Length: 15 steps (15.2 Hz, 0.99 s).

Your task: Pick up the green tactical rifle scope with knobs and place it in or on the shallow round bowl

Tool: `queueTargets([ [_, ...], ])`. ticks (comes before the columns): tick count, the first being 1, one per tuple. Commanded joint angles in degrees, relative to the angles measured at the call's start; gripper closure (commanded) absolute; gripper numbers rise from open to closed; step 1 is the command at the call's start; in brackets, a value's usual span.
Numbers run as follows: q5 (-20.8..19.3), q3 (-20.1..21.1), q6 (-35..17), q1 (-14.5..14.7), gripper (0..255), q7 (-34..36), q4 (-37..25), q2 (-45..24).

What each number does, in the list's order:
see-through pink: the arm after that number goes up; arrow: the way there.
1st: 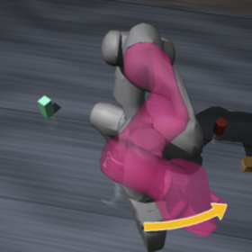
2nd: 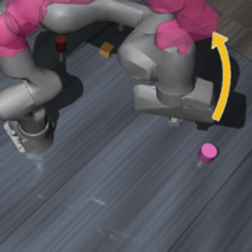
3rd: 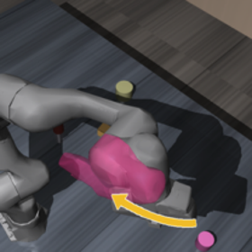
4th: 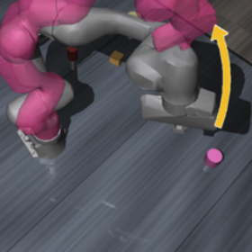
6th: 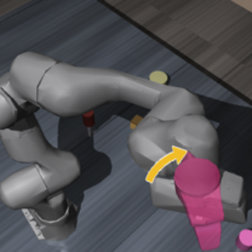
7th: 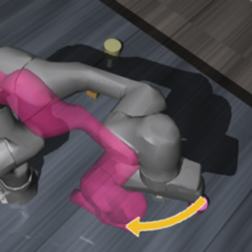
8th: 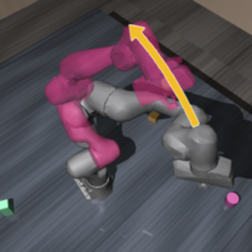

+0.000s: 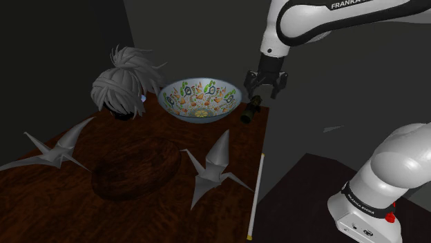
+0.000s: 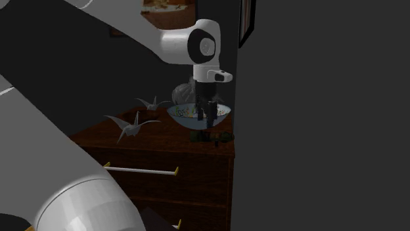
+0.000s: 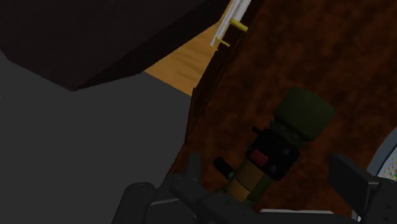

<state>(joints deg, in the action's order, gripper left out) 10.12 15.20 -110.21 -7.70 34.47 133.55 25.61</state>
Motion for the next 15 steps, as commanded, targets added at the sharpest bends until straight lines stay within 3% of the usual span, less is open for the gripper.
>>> queueTargets([
  [1,0.74,1.24,-2.94,-1.4,0,5.92,-1.06,-4.07],
  [3,1.02,2.02,-4.7,-2.13,0,9.6,-2.02,-6.84],
  [10,1.14,2.71,-10.86,-1.68,0,9.78,1.97,-9.01],
  [15,1.13,2.69,-10.86,-1.66,0,9.78,1.97,-9.01],
])
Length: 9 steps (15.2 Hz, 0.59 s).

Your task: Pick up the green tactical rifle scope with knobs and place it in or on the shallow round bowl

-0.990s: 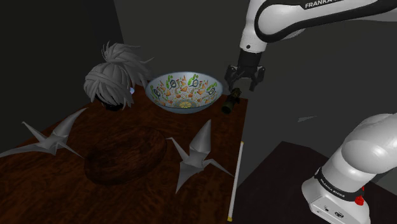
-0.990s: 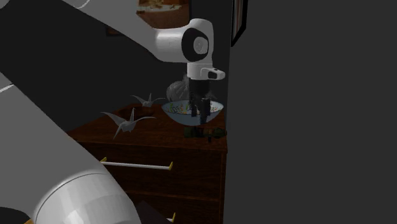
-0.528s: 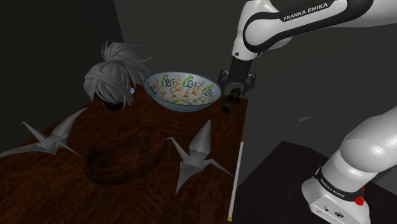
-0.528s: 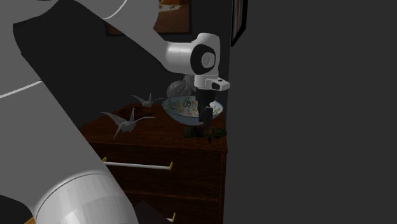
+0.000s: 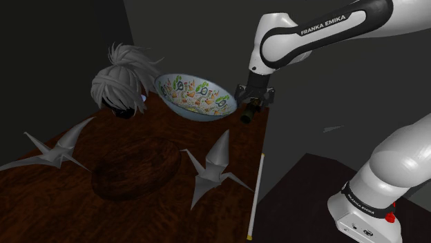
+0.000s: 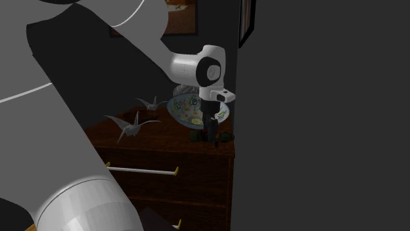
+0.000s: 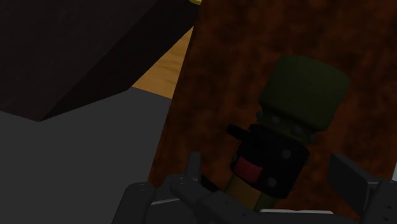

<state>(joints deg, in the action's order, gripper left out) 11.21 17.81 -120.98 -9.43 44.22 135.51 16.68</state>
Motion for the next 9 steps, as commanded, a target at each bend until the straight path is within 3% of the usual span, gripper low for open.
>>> queueTargets([
  [1,0.04,0.08,-0.09,0.07,0,0.02,0.0,-0.08],
  [3,0.03,0.07,-0.09,0.08,0,0.03,0.0,-0.08],
  [4,0.02,0.07,-0.1,0.07,255,0.02,-0.02,-0.12],
  [9,0.02,0.07,-0.12,0.07,255,0.02,-0.04,-0.15],
])
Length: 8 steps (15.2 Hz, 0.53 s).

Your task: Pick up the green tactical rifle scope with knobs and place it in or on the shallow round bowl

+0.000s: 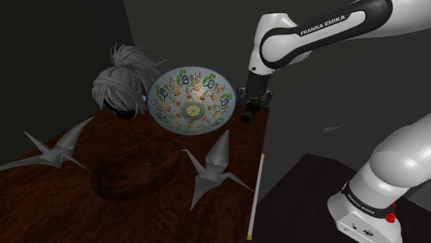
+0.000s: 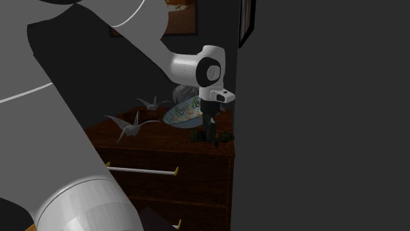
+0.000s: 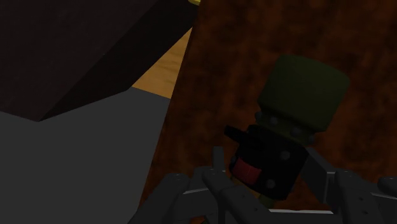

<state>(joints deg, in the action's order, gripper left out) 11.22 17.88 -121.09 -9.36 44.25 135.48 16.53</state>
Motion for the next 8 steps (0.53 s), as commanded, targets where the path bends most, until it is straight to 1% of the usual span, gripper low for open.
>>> queueTargets([
  [1,0.0,0.0,0.0,0.0,255,0.0,-0.01,0.0],
  [4,0.02,0.0,0.02,0.01,255,0.0,0.04,0.07],
  [8,-0.06,-0.33,3.27,-0.04,255,0.13,-2.11,1.19],
])
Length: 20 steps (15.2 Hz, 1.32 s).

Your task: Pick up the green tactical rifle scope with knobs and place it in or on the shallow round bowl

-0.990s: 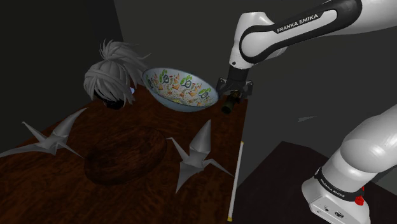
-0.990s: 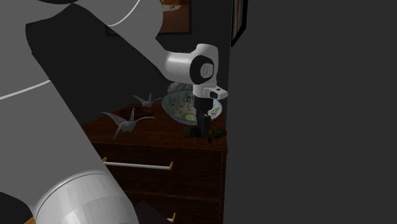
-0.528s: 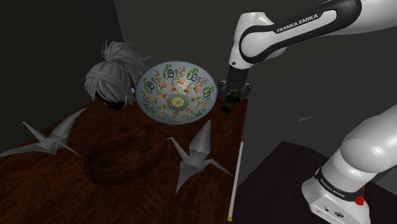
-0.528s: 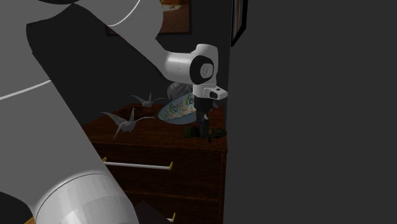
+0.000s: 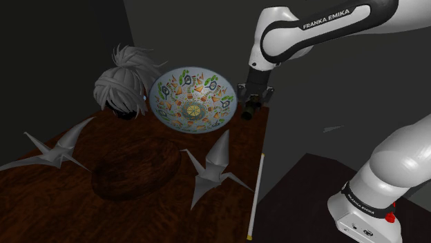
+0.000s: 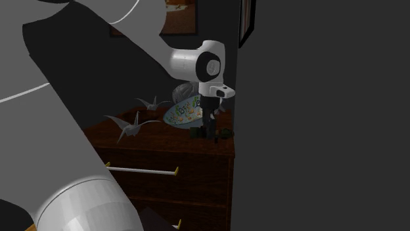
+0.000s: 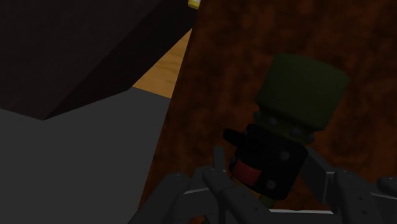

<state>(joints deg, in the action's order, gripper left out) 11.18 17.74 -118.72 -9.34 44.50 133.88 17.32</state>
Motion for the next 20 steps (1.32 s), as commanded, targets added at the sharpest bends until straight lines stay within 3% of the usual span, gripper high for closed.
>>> queueTargets([
  [1,-0.04,-0.27,1.71,-0.08,255,-0.08,-1.08,0.64],
  [20,-0.56,-0.5,15.54,0.03,255,2.33,-13.45,2.34],
])
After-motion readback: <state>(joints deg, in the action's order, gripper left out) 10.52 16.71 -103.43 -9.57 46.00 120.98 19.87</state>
